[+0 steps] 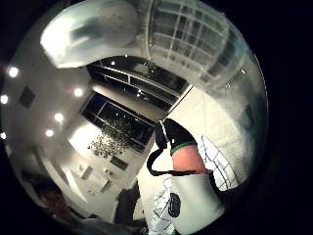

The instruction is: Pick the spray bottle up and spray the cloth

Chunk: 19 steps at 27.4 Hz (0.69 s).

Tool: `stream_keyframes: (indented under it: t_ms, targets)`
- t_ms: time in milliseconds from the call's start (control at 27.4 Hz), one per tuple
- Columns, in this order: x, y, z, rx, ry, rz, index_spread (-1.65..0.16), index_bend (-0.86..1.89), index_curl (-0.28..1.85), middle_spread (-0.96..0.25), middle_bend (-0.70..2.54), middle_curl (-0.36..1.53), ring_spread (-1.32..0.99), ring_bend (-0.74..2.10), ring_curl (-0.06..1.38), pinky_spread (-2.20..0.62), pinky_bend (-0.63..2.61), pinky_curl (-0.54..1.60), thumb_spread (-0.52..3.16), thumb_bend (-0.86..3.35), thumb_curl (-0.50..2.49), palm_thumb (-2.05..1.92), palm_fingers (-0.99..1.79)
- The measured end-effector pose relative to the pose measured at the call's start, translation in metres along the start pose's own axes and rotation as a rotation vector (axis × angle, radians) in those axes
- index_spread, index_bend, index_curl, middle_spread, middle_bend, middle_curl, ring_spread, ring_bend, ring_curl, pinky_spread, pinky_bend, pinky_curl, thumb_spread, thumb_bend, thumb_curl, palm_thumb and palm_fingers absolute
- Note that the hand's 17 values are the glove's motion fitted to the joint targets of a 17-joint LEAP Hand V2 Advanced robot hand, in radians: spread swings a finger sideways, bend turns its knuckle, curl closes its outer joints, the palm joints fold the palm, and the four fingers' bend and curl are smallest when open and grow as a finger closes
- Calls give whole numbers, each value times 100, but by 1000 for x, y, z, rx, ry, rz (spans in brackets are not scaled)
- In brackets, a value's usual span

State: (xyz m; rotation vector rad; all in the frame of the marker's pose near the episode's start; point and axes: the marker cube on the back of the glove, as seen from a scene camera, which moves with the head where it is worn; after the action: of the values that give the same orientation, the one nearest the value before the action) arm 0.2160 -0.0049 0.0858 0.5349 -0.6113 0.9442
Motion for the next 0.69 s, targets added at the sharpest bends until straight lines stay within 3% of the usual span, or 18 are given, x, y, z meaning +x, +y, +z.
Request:
stream_keyframes:
  t_ms: [292, 511, 694]
  targets:
    - [5, 1, 8, -47, -22, -48, -19, 12, 19, 3, 28, 35, 9, 53, 30, 24, 51, 33, 97, -3, 38, 66, 34]
    - [1, -20, 17, 40, -58, 133, -19, 15, 21, 1, 31, 36, 4, 58, 32, 22, 45, 31, 96, -2, 39, 67, 56]
    - [3, -21, 23, 18, -106, 140, -20, 21, 26, -2, 35, 38, -3, 59, 32, 13, 35, 29, 95, -2, 39, 70, 92]
